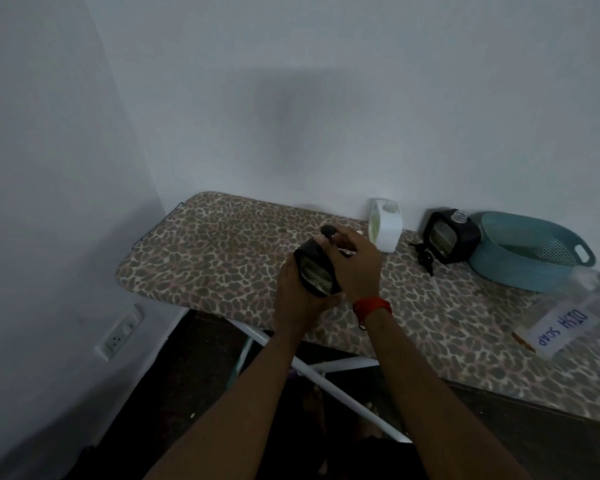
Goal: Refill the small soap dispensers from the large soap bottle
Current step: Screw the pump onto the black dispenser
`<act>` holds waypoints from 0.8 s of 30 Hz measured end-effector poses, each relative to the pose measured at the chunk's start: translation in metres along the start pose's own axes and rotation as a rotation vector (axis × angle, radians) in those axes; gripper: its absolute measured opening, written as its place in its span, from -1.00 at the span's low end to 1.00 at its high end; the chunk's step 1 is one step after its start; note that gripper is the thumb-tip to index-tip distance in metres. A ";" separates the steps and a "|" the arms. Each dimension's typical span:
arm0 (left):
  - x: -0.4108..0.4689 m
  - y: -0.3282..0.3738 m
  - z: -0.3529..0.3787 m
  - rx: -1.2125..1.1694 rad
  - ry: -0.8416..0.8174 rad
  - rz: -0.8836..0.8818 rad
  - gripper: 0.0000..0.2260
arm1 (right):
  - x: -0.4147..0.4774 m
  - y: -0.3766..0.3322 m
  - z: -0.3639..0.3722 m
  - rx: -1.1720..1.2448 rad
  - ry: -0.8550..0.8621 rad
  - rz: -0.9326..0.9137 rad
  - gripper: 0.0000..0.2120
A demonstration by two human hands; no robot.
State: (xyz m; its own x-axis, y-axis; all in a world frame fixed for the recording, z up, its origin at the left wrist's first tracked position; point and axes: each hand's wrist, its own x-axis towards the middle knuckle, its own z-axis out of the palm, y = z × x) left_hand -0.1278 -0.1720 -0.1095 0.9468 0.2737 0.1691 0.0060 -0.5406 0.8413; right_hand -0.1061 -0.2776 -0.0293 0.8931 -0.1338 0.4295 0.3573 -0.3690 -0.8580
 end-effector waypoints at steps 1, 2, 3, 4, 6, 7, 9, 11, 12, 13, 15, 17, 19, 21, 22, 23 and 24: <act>0.000 0.000 0.000 -0.005 -0.006 -0.007 0.15 | 0.001 0.002 -0.001 -0.024 -0.012 -0.025 -0.64; 0.001 0.000 -0.001 -0.011 -0.014 -0.012 0.16 | 0.002 0.003 -0.003 -0.047 -0.031 -0.046 -0.66; 0.001 -0.001 -0.001 -0.012 -0.024 -0.012 0.16 | 0.005 0.004 -0.004 -0.061 -0.056 -0.060 -0.68; 0.002 -0.001 -0.001 -0.009 -0.034 -0.011 0.16 | 0.007 0.004 -0.006 -0.062 -0.086 -0.065 -0.70; 0.001 -0.001 -0.001 -0.012 -0.047 -0.008 0.15 | 0.011 0.005 -0.010 -0.048 -0.144 -0.064 -0.73; 0.001 -0.001 -0.001 -0.022 -0.050 -0.003 0.15 | 0.013 0.005 -0.012 -0.049 -0.171 -0.065 -0.73; 0.001 -0.001 -0.004 -0.048 -0.054 0.010 0.14 | 0.017 0.007 -0.014 -0.066 -0.223 -0.062 -0.69; 0.000 0.002 -0.008 -0.113 -0.058 0.029 0.10 | 0.018 0.009 -0.016 -0.044 -0.287 -0.019 -0.57; 0.000 0.003 -0.009 -0.153 -0.058 0.040 0.06 | 0.017 0.010 -0.017 -0.022 -0.311 0.017 -0.50; 0.000 0.004 -0.010 -0.178 -0.057 0.045 0.01 | 0.014 0.012 -0.018 -0.014 -0.312 0.037 -0.47; -0.001 0.007 -0.011 -0.172 -0.054 0.029 0.00 | 0.005 0.016 -0.018 -0.026 -0.233 -0.002 -0.58; -0.001 0.008 -0.010 -0.158 -0.051 0.018 0.01 | -0.006 0.019 -0.015 -0.020 -0.112 -0.082 -0.76; -0.001 0.008 -0.009 -0.159 -0.046 0.031 0.00 | -0.011 0.017 -0.009 -0.016 -0.016 -0.113 -0.81; -0.003 0.008 -0.009 -0.153 -0.041 0.040 0.01 | -0.014 0.013 -0.005 -0.057 0.013 -0.096 -0.74; -0.003 0.008 -0.009 -0.140 -0.029 0.056 -0.01 | -0.015 0.012 -0.005 -0.069 0.004 -0.087 -0.71; -0.003 0.007 -0.009 -0.117 -0.015 0.071 -0.04 | -0.016 0.013 -0.006 -0.056 -0.019 -0.082 -0.69; -0.003 0.006 -0.010 -0.098 -0.006 0.073 -0.05 | -0.020 0.016 -0.009 -0.035 -0.051 -0.075 -0.70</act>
State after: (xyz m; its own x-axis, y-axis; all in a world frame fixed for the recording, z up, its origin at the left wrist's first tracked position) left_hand -0.1341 -0.1681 -0.0998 0.9456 0.2311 0.2290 -0.0945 -0.4785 0.8730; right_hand -0.1210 -0.2894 -0.0487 0.8771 -0.0578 0.4768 0.4150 -0.4086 -0.8129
